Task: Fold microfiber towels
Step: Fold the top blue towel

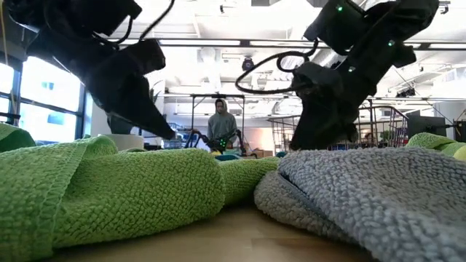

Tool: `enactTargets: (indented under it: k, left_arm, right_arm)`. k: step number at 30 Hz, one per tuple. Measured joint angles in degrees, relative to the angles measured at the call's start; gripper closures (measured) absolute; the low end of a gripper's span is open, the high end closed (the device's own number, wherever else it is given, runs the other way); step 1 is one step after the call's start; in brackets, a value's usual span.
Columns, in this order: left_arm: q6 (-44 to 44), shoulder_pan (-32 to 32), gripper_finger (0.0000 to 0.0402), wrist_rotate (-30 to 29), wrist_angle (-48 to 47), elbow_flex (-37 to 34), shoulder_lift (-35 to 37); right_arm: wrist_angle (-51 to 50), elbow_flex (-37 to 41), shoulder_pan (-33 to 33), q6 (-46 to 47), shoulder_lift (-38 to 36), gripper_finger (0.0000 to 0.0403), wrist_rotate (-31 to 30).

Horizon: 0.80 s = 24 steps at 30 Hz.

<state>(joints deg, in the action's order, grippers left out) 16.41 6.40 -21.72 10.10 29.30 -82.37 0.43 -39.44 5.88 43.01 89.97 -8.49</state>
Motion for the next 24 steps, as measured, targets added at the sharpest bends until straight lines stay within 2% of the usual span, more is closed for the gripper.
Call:
enactTargets:
  k: [3,8,16,24]
  left_arm:
    - [-6.7,-2.1,0.02,-1.7,1.4,0.1,-1.6]
    - [-7.6,-6.6,0.02,-1.6,2.0,0.0,-5.6]
    - [-10.0,-8.2,0.02,0.4,7.6,0.1,-13.2]
    - [-9.1,-7.8,0.02,0.8,7.9,0.2,-13.7]
  right_arm:
    - [0.4,0.0,0.2,3.4,0.0,0.0204,-3.3]
    - [0.2,0.0,0.2,12.9,0.7,0.0175,-8.0]
    - [2.5,-0.1,0.3,24.6,6.9,0.0171,-11.1]
    - [6.0,-0.1,2.1,28.2,8.3,0.0171,-12.4]
